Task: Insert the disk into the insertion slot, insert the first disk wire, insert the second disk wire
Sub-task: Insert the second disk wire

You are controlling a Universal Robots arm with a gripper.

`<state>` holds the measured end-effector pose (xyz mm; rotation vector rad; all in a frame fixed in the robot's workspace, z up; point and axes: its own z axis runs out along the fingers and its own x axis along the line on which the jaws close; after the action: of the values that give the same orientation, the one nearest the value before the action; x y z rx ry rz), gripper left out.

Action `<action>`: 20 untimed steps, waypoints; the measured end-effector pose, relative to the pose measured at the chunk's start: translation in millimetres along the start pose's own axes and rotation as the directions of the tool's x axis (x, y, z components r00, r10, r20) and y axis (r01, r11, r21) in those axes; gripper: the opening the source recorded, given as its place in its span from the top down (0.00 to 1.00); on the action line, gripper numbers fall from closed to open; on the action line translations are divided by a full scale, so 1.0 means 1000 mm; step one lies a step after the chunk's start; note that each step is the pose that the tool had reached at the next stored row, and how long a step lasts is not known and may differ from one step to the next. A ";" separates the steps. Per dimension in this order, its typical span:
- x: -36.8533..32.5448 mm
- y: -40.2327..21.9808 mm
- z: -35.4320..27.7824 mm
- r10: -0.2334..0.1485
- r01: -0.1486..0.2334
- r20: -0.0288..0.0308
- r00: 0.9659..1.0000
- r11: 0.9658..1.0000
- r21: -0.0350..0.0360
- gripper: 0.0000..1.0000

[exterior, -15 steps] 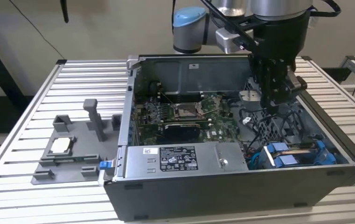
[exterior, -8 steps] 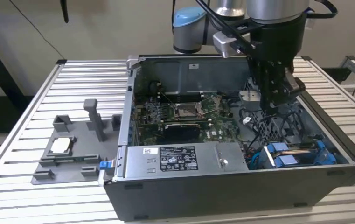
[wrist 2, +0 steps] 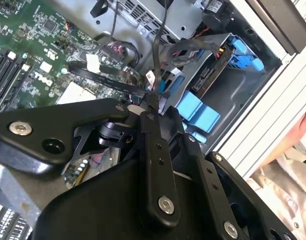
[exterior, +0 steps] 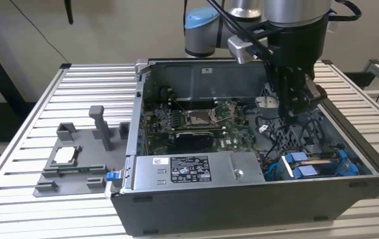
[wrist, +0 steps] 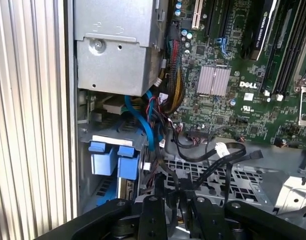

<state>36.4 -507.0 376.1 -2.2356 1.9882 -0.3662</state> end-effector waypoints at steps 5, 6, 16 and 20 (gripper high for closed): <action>0.0005 0.0002 0.0008 -0.001 0.001 0.000 1.000 1.000 0.005 0.73; 0.0005 0.0002 0.0009 -0.002 0.002 0.000 1.000 1.000 0.005 0.73; 0.0005 0.0003 0.0010 -0.005 0.005 -0.001 1.000 1.000 0.006 0.82; -0.0002 0.0002 0.0010 -0.008 0.008 -0.011 1.000 1.000 0.005 0.82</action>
<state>36.4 -506.9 375.1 -2.2437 1.9827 -0.3852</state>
